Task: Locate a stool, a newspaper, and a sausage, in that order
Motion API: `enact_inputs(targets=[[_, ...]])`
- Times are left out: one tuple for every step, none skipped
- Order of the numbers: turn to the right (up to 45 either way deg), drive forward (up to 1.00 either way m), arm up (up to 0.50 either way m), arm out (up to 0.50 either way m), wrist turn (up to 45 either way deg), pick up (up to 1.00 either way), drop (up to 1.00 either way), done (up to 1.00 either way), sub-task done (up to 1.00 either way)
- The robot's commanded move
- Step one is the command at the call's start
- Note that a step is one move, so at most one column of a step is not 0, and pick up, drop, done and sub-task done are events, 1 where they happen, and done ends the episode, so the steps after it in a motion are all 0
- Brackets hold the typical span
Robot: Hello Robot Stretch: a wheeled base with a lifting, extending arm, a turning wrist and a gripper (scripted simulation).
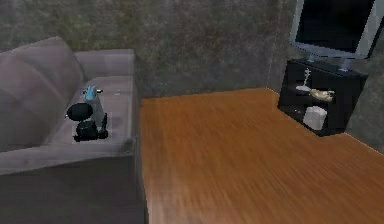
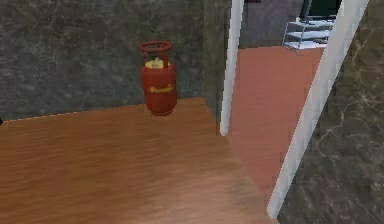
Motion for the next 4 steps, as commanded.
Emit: enact_inputs(targets=[[-45.0, 0.00, 0.00, 0.00, 0.0, 0.00, 0.00, 0.00, 0.00], [-9.0, 0.00, 0.00, 0.00, 0.0, 0.00, 0.00, 0.00, 0.00], [0.0, 0.30, 0.00, 0.00, 0.0, 0.00, 0.00, 0.00, 0.00], [-45.0, 0.00, 0.00, 0.00, 0.0, 0.00, 0.00, 0.00, 0.00]])
